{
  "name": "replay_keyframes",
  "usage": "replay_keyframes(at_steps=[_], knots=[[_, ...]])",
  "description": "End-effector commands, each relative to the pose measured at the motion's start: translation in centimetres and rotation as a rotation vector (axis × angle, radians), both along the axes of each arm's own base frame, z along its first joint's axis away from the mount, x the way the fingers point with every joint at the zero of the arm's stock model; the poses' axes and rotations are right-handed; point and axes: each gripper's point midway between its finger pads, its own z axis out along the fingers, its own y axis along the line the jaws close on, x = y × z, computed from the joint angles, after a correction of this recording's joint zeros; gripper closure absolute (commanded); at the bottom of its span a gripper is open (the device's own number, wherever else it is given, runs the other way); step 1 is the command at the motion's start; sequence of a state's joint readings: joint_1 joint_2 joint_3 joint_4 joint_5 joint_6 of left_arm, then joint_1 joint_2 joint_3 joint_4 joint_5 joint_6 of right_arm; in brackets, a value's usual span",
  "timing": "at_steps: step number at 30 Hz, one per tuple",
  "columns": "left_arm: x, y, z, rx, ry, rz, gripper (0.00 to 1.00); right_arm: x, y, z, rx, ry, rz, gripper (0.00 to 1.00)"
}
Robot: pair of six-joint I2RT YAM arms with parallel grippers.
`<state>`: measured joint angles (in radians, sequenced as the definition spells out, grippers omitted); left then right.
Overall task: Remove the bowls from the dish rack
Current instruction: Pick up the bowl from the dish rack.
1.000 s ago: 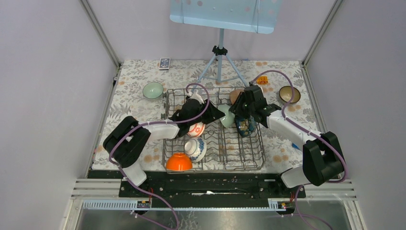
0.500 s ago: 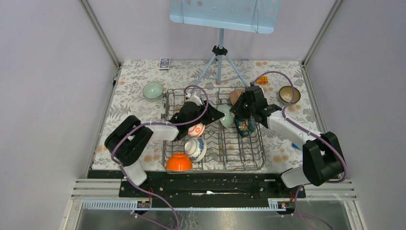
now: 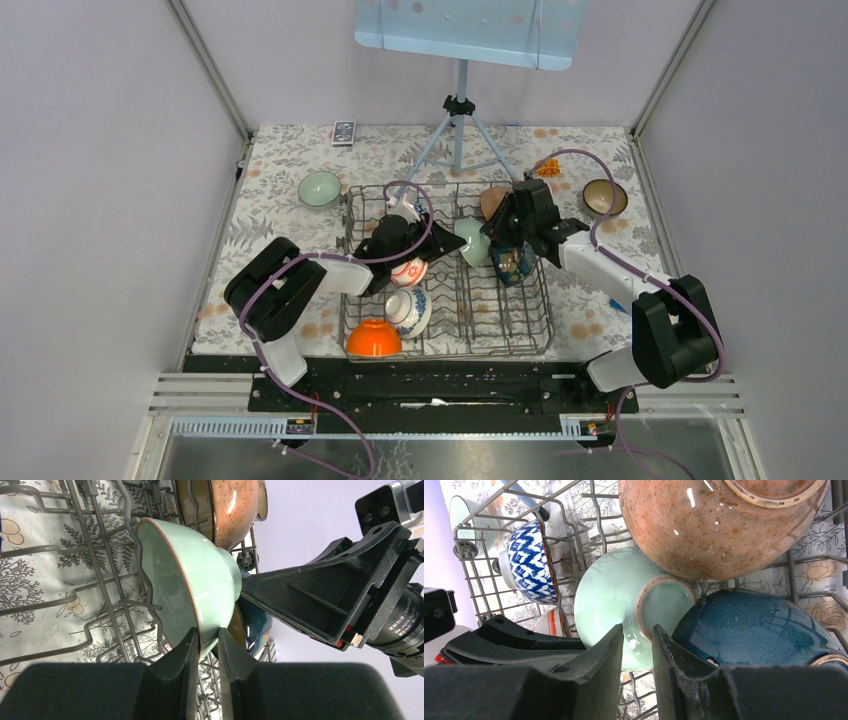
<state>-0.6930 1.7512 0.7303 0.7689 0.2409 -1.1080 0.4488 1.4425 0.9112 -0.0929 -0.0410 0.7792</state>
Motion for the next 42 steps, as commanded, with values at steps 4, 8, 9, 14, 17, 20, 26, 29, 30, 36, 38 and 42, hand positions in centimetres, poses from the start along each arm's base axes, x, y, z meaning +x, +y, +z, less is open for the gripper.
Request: replay_keyframes(at_steps=[4,8,9,14,17,20,26,29,30,36,38,42], knots=[[-1.2,-2.4,8.8,-0.248,-0.226,-0.121,0.91,-0.5,3.0,2.4,0.134,-0.034,0.091,0.66],[-1.3,-2.3,9.3,-0.26,-0.239,-0.125,1.0,-0.4,3.0,3.0,0.135,-0.046,0.095,0.66],[-1.3,-2.3,9.5,-0.266,-0.243,-0.126,1.0,-0.4,3.0,3.1,0.135,-0.048,0.095,0.66],[-1.4,-2.2,9.8,-0.273,-0.247,-0.126,0.97,-0.5,3.2,3.5,0.149,-0.054,0.104,0.66],[-1.4,-2.3,9.8,-0.269,-0.243,-0.132,0.75,-0.6,3.3,3.4,0.152,-0.049,0.11,0.66],[-1.4,-2.3,9.7,-0.264,-0.239,-0.135,0.59,-0.8,3.3,3.2,0.154,-0.043,0.113,0.66],[-1.5,-2.6,10.0,-0.268,-0.246,-0.149,0.54,-1.1,3.7,3.3,0.175,-0.034,0.129,0.65],[-1.4,-2.7,10.2,-0.275,-0.252,-0.154,0.54,-1.2,3.9,3.3,0.183,-0.03,0.14,0.65],[-1.4,-2.7,10.2,-0.278,-0.253,-0.156,0.54,-1.3,4.0,3.4,0.187,-0.027,0.144,0.65],[-1.4,-2.9,10.6,-0.292,-0.263,-0.163,0.66,-1.6,4.1,3.2,0.195,-0.016,0.151,0.65],[-1.4,-3.0,10.7,-0.293,-0.268,-0.166,0.72,-1.6,4.0,3.2,0.195,-0.016,0.152,0.65],[-1.3,-3.1,10.7,-0.296,-0.272,-0.17,0.8,-1.7,4.0,3.2,0.195,-0.015,0.154,0.65]])
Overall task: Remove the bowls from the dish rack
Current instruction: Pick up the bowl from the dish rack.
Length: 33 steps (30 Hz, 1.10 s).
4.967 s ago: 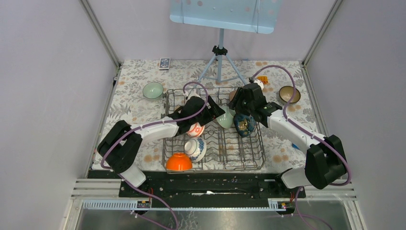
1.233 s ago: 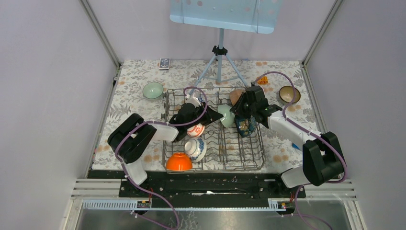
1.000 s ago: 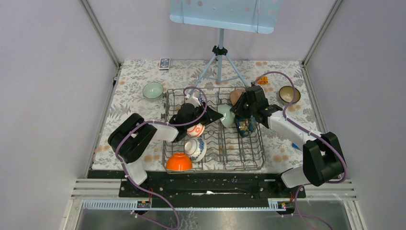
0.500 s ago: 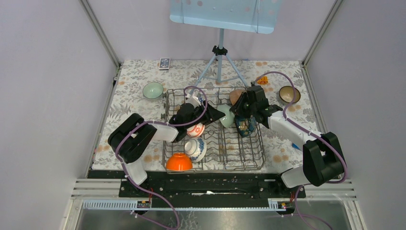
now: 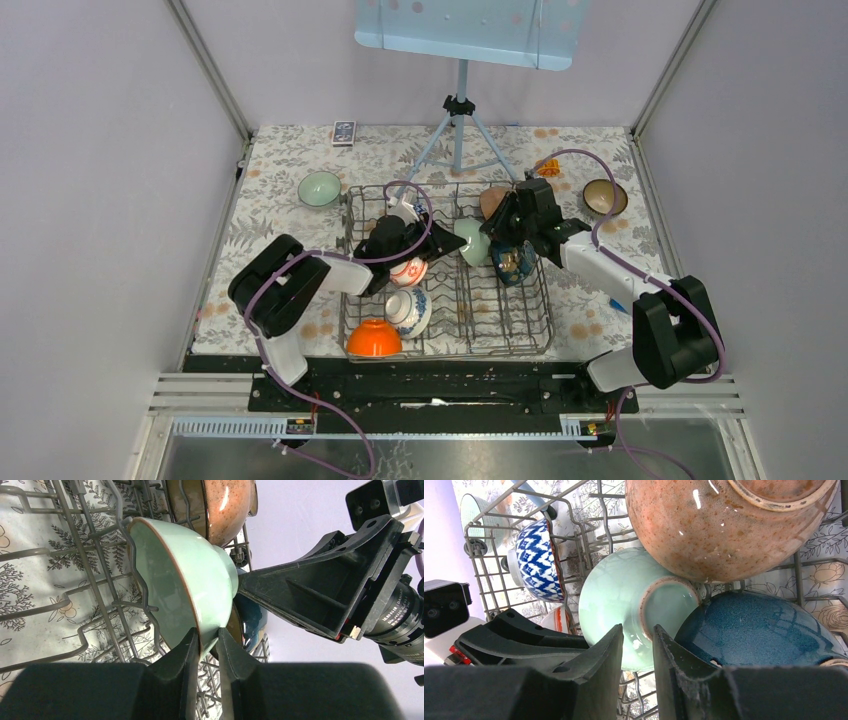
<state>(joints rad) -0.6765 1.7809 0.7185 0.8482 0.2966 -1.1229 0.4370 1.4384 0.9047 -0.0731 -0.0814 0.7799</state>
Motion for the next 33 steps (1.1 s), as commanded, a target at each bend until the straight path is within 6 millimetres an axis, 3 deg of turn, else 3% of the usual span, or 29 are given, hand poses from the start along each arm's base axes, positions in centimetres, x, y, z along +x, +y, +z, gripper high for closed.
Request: replay_keyframes(at_steps=[1,11,33], knots=[[-1.2,-3.1,10.5,-0.258,-0.262,-0.134,0.82,-1.7,3.8,2.8,0.162,-0.012,0.136,0.65],[-1.2,-3.1,10.6,-0.249,-0.278,-0.139,1.0,-1.5,3.3,3.5,0.129,-0.049,0.138,0.64],[-1.2,-2.1,11.6,-0.256,-0.308,-0.128,1.0,-1.5,2.3,4.9,0.08,-0.082,0.126,0.48]])
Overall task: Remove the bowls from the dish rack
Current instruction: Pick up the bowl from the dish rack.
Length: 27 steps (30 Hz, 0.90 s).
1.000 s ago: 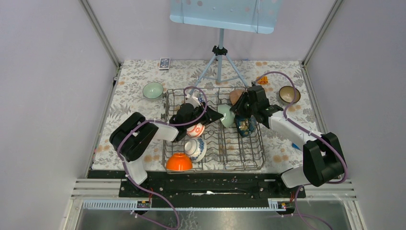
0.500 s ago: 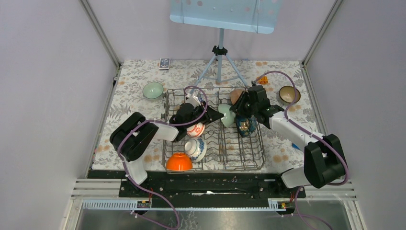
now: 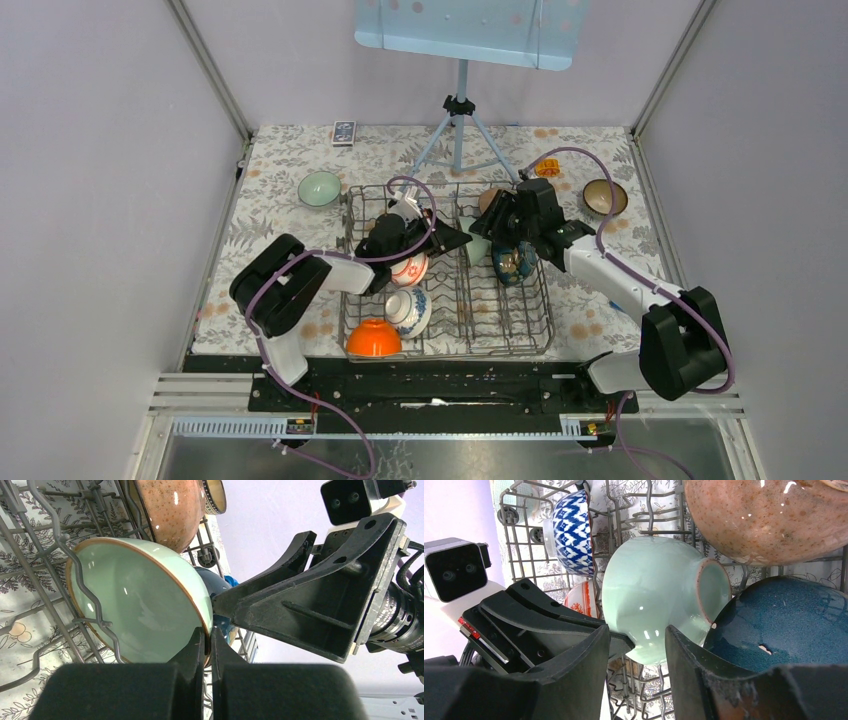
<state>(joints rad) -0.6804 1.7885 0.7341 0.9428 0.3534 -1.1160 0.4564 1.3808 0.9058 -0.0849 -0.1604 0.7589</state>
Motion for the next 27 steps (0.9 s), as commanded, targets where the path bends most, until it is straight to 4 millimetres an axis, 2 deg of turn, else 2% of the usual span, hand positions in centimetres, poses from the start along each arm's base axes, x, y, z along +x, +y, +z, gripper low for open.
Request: replay_keyframes(at_steps=[1,6,9,17,27], knots=[[-0.8,-1.1,9.1,-0.19,-0.222,-0.067,1.0,0.1,0.6,2.6,0.02,-0.051,0.027,0.48],[-0.6,-1.3,8.6,-0.179,-0.207,-0.068,1.0,0.1,0.1,3.1,0.009,-0.073,0.006,0.47],[-0.7,-1.3,9.0,-0.194,-0.214,-0.071,1.0,0.1,-0.2,3.8,0.004,-0.09,0.002,0.44],[-0.5,-0.2,11.9,-0.289,-0.239,-0.077,1.0,-0.3,-0.7,7.3,-0.001,-0.158,0.012,0.25],[-0.6,1.2,14.3,-0.308,-0.284,-0.068,1.0,-1.5,-1.1,10.6,0.018,-0.234,0.034,0.23]])
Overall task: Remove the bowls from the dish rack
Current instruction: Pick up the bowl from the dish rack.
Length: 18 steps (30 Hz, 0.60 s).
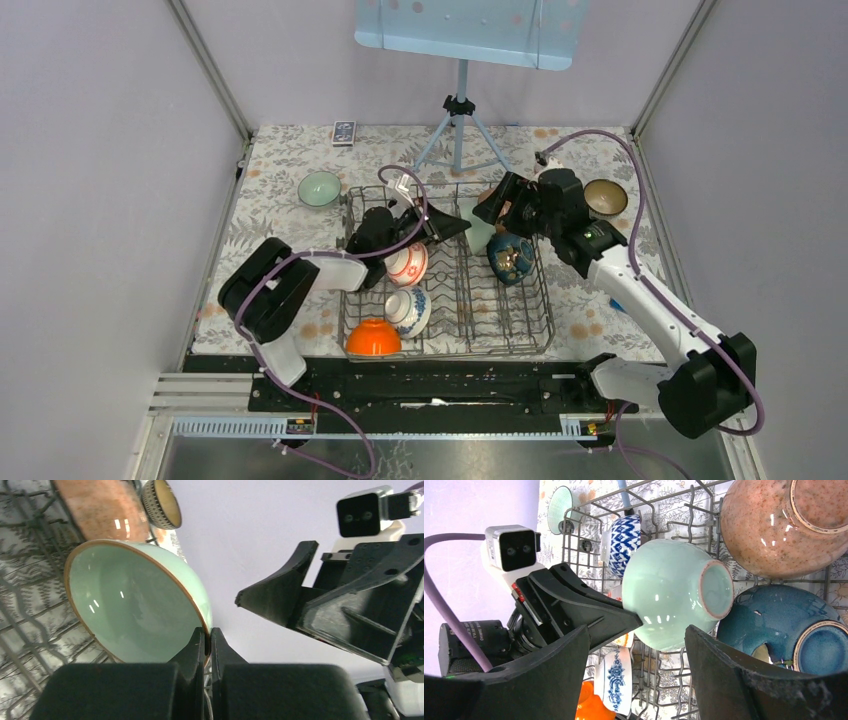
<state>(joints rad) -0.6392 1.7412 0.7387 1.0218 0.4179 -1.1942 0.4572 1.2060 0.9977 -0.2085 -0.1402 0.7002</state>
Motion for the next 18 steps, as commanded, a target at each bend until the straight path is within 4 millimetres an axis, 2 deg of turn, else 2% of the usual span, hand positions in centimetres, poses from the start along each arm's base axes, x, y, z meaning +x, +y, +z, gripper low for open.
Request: replay_keyframes(at_steps=[1,6,10,14,18], knots=[[-0.9,0.5,10.1,-0.187,-0.252,-0.034,1.0,-0.5,-0.1,3.0,0.006,-0.077,0.021,0.23],[-1.3,0.7,11.2,-0.204,-0.265,-0.04,1.0,-1.4,0.1,4.7,0.028,-0.121,0.058,0.23],[-1.6,1.0,12.5,-0.222,-0.284,-0.041,1.0,-2.2,0.6,6.9,0.073,-0.173,0.108,0.21],[-2.1,1.4,14.2,-0.224,-0.304,-0.047,1.0,-3.6,0.9,10.2,0.118,-0.272,0.165,0.16],[-3.1,2.0,16.0,-0.175,-0.348,-0.052,1.0,-5.4,-0.1,13.8,0.139,-0.41,0.177,0.12]])
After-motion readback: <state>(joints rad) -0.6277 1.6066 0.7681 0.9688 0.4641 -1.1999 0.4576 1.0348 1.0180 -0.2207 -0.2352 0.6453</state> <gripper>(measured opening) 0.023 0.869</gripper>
